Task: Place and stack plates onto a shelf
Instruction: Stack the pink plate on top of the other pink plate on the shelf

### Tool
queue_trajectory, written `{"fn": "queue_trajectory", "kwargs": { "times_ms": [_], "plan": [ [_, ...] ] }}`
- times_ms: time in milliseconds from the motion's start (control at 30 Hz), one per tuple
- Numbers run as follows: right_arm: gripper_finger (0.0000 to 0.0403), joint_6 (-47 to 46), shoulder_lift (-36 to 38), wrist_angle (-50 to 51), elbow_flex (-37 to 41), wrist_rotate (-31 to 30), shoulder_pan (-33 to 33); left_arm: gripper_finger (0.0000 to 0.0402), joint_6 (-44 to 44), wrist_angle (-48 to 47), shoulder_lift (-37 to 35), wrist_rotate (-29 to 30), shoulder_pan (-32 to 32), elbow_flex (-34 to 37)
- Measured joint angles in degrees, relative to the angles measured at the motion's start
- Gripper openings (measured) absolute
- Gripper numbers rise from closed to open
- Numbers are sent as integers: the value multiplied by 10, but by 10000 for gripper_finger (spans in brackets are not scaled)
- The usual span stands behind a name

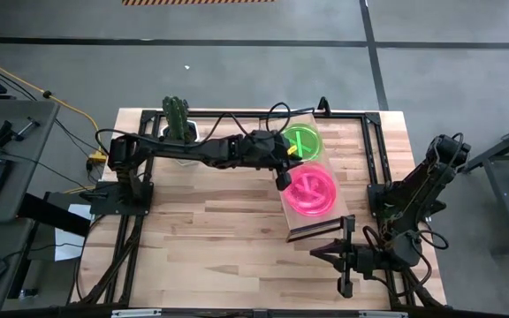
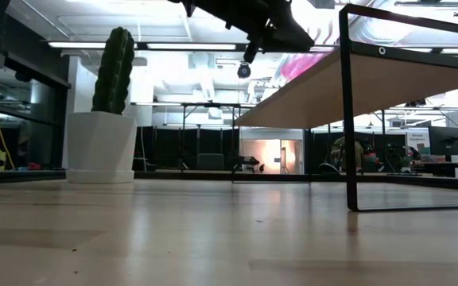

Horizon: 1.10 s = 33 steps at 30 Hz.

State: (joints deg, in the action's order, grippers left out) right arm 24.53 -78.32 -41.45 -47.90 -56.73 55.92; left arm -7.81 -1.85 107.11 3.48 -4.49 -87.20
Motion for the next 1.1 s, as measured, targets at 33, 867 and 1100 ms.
{"fn": "queue_trajectory", "kwargs": {
  "times_ms": [33, 867, 1100],
  "plan": [
    [0, 0, 0, 0, 0, 0, 0, 55, 0, 0, 0, 0, 0, 0],
    [0, -17, 0, 4, 0, -7, 0, 27, -5, -231, -76, 106, -10, 22],
    [0, -17, 0, 4, 0, -8, 0, 2, -27, -128, -73, 106, -9, 115]
  ]
}}
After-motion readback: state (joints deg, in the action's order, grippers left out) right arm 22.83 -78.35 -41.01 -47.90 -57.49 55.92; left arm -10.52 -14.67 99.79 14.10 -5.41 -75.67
